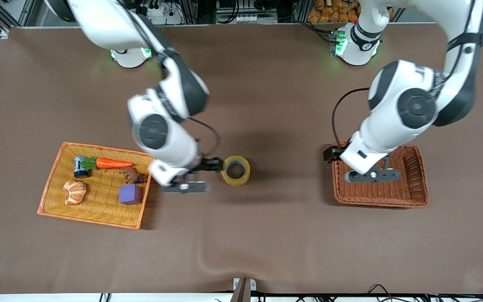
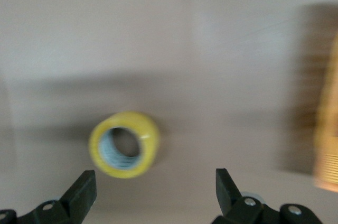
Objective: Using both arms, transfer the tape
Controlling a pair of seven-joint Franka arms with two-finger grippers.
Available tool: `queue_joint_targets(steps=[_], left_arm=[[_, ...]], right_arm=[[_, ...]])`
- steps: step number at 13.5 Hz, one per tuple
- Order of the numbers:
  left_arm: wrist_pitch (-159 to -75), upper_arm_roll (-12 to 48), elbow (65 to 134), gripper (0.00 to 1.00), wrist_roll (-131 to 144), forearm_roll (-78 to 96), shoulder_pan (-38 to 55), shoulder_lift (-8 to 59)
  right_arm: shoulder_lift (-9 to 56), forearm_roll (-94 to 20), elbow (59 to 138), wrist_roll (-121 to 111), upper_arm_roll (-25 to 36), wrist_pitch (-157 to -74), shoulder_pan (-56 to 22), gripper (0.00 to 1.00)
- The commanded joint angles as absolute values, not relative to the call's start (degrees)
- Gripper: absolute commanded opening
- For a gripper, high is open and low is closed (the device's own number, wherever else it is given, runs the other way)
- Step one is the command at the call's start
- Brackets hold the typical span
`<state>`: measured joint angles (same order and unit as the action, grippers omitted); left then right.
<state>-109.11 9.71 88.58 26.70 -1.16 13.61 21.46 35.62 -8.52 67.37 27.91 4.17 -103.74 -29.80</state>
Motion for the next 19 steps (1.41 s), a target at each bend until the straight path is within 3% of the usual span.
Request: queue_joint_targets(steps=[1,6,11,12,15,19], left_arm=[[-113.1,9.5,85.5,1.0,35.0,-1.6,18.6,26.1],[-123.2,9.4,78.9,1.0,43.8,-1.1,26.6,38.0],[-135.2,9.3,78.9,1.0,48.6,-1.1,30.9,44.7],[-136.1,9.1,78.9,1.0,50.5,-1.2,31.9,45.8],[-136.7,9.1,79.4,0.87,51.4,-1.2,32.4,47.4],[-137.3,8.9,79.3,0.69,53.2,-1.2,33.6,49.0]], right_arm=[[28.0,-5.4,72.0,27.0,5.6,-100.3,-26.7,1.0],[10.0,-5.3,88.3,10.4,5.7,-99.3,-14.9,1.0],[-1.7,-5.1,95.1,4.1,5.7,-94.9,-5.4,1.0],[-2.6,-5.0,95.1,3.6,5.8,-93.8,-4.5,1.0],[-2.2,1.1,94.7,1.9,5.8,-92.7,-3.0,1.0],[-2.1,0.6,94.7,-4.1,5.5,-91.8,0.3,1.0]])
